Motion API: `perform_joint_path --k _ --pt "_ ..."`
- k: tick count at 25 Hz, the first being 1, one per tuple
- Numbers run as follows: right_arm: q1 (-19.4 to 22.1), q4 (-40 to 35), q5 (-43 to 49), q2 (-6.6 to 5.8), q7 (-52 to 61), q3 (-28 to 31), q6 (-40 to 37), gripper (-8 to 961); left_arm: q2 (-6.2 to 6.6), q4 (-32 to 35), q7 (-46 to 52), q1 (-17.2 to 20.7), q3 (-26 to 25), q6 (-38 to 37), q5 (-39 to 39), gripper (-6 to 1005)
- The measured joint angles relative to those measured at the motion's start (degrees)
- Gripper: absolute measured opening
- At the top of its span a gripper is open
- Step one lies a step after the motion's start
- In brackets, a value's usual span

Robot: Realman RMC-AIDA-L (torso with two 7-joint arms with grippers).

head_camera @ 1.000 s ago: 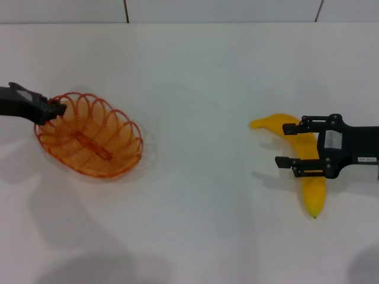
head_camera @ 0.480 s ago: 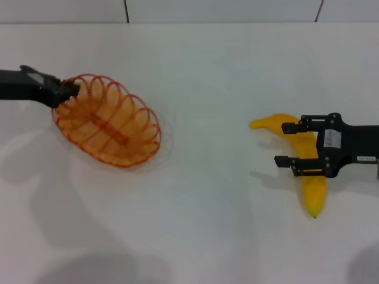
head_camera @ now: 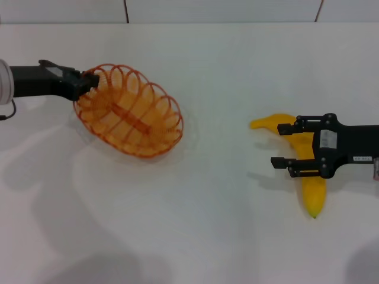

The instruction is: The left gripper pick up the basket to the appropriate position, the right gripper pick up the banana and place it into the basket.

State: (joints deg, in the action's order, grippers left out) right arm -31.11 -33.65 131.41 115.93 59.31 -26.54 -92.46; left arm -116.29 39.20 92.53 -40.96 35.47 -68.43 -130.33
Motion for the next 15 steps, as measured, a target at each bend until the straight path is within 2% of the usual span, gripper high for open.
perform_joint_path --k 15 --pt "-0.8 1.1 0.2 0.0 -0.1 -0.6 0.0 732 0.04 -7.4 -3.5 -0.6 0.1 5.6 8.8 87"
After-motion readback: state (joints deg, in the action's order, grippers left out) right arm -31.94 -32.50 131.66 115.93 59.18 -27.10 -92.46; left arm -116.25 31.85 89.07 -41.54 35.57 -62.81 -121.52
